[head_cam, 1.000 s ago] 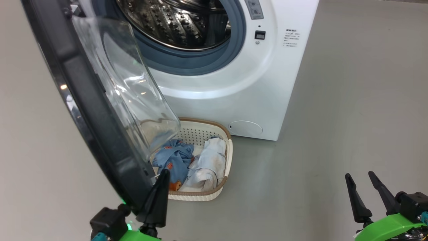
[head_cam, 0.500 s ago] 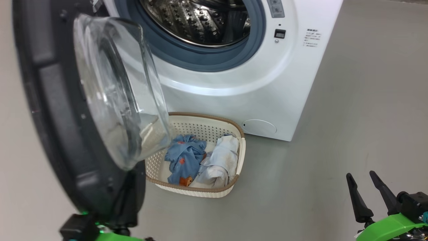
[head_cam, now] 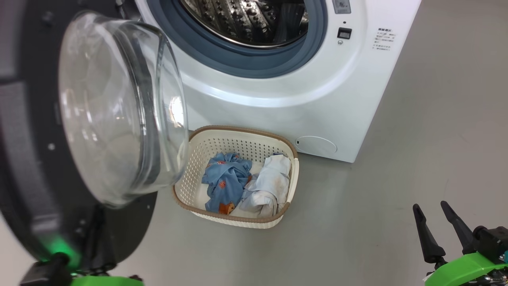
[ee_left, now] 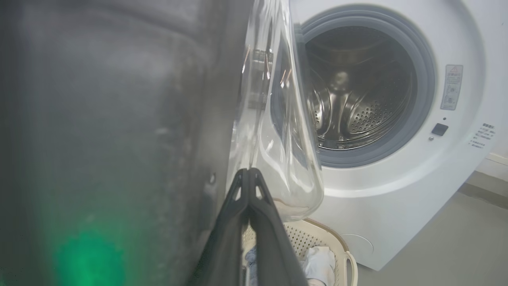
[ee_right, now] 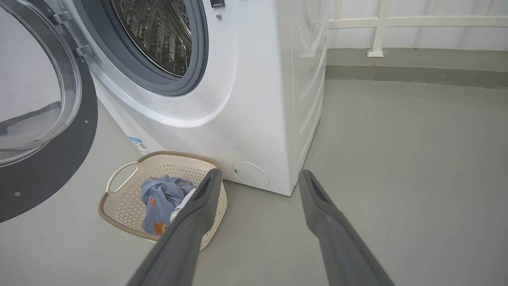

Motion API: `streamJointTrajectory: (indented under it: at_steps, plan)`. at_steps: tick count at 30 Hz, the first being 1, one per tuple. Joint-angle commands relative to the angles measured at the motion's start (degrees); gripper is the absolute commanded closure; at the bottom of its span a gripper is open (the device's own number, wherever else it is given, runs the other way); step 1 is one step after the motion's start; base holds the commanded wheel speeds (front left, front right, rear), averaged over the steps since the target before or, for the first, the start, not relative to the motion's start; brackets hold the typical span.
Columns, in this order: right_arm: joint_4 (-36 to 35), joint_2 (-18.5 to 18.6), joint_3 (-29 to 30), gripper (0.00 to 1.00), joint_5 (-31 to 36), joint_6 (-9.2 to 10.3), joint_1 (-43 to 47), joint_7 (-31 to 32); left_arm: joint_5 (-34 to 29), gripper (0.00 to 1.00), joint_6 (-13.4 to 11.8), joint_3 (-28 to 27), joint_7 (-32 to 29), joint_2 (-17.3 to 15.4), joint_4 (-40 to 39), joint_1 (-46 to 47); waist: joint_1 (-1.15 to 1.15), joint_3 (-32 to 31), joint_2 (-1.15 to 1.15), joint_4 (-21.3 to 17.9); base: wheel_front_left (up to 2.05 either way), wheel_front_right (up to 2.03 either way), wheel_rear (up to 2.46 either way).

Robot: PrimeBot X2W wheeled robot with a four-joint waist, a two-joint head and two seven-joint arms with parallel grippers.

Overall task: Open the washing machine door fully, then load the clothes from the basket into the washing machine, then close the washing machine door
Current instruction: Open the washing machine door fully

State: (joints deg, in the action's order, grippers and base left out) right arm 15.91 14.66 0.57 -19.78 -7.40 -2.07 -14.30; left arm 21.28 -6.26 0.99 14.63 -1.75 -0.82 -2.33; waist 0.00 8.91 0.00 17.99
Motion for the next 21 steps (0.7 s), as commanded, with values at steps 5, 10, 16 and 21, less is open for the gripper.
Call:
streamJointTrajectory:
  at_steps: [5,10,16,21]
  plan:
    - [-1.56,1.19,-1.41,0.0,-0.4,-0.09,-0.45,-0.7,-1.47,1.0,-0.72,-7.02,0.37,-1.12,0.47,1.95,0.0,0.61,0.0,0.17,0.0,0.0,0.0]
    - [-1.63,1.39,-1.52,0.0,-0.55,-0.09,-0.76,-0.7,-2.51,1.0,-0.11,-11.51,0.37,-1.12,2.04,2.99,0.0,1.18,0.0,0.16,0.0,0.0,0.0]
    - [-1.82,1.64,-1.41,0.0,-0.65,-0.09,-0.99,-0.7,-3.71,1.0,0.57,-16.43,0.37,-1.12,4.45,5.81,0.0,2.05,0.0,0.37,0.0,0.0,0.0]
    - [-1.75,2.1,-1.49,0.0,-0.74,-0.09,-1.53,-0.7,-4.82,1.0,1.33,-20.83,0.37,-1.68,7.41,9.05,0.0,2.82,0.0,0.48,0.0,0.0,0.0]
